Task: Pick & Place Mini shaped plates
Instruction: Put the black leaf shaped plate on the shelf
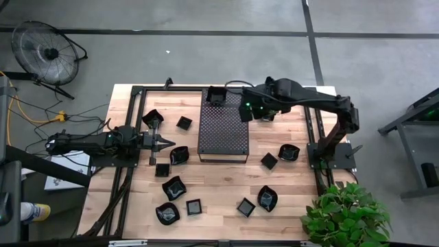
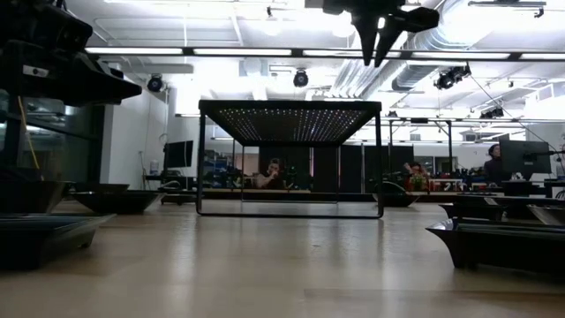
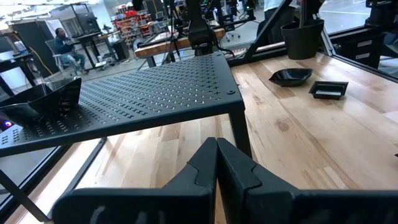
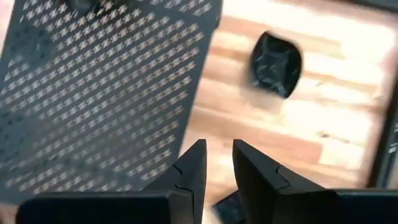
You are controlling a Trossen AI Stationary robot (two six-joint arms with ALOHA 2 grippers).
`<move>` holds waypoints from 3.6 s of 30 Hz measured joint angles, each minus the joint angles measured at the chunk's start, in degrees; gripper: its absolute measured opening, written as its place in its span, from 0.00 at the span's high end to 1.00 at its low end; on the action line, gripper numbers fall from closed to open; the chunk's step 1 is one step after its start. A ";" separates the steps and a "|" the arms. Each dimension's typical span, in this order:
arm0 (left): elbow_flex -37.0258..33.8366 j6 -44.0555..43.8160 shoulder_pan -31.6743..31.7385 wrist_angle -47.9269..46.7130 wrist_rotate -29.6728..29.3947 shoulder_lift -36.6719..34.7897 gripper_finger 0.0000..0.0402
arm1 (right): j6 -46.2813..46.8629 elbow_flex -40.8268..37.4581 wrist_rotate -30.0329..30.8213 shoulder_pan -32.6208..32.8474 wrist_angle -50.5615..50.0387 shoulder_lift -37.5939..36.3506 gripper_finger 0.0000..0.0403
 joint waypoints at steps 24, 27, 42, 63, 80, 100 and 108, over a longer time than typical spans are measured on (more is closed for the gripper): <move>0.00 -0.02 0.02 0.00 -0.02 0.00 1.00 | -5.46 -47.29 -3.37 -3.64 43.13 -13.61 0.82; 0.00 -0.02 0.00 0.00 -0.02 -0.01 1.00 | -5.47 -52.72 -1.17 -2.38 47.71 -14.15 0.82; 0.00 -0.02 0.01 0.00 -0.02 0.00 1.00 | -34.47 -64.02 4.42 -5.29 58.88 -14.13 0.82; 0.00 -0.02 0.00 0.00 -0.02 -0.02 1.00 | -72.15 -64.78 3.92 -12.71 61.79 -9.81 0.82; 0.00 -0.02 0.02 0.00 -0.02 0.00 1.00 | -77.50 -64.74 3.86 -15.77 64.01 -6.28 0.82; 0.00 -0.01 0.00 -0.02 -0.04 -0.01 1.00 | -80.92 -64.74 7.64 -16.85 66.16 -5.30 0.84; 0.00 0.00 0.02 -0.02 -0.04 0.00 1.00 | -80.95 -64.67 7.04 -16.85 66.12 -5.30 0.99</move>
